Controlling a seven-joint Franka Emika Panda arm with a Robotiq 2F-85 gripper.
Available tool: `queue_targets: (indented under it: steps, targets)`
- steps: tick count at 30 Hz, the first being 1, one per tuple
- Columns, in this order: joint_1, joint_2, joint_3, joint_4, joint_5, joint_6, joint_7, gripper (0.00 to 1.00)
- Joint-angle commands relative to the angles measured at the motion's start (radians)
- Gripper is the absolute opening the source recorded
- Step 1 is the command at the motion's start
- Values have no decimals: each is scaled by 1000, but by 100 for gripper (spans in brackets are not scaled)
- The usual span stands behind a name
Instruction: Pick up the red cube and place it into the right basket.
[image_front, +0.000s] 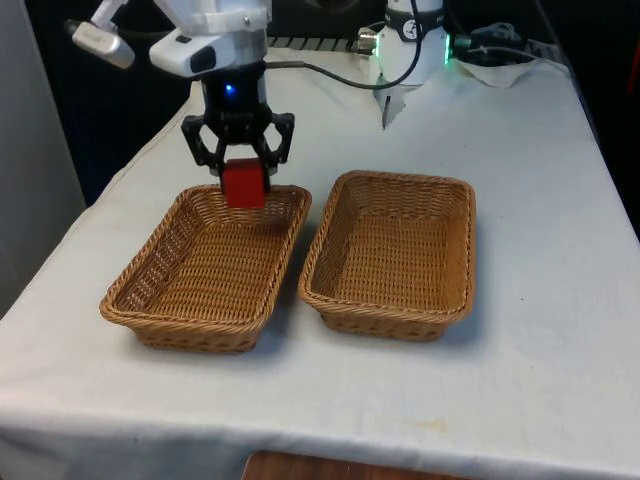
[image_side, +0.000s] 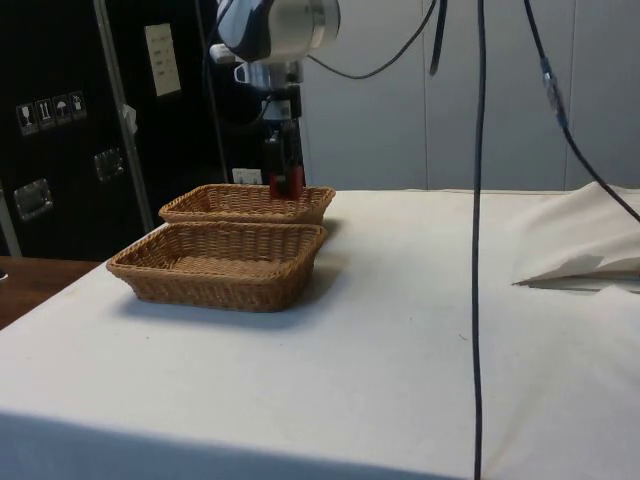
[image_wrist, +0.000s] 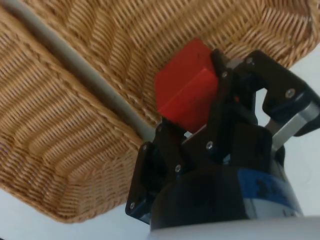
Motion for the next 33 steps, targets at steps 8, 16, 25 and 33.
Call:
queue_targets:
  steps: [8, 16, 25, 33]
  targets:
    - [-34, 99, -9, 131, 21, -52, -1, 3]
    - [-54, 183, -14, 210, 57, -58, -6, 3]
    - [-75, 276, -24, 308, 95, -69, -1, 3]
    - [-75, 291, -27, 324, 109, -71, -3, 11]
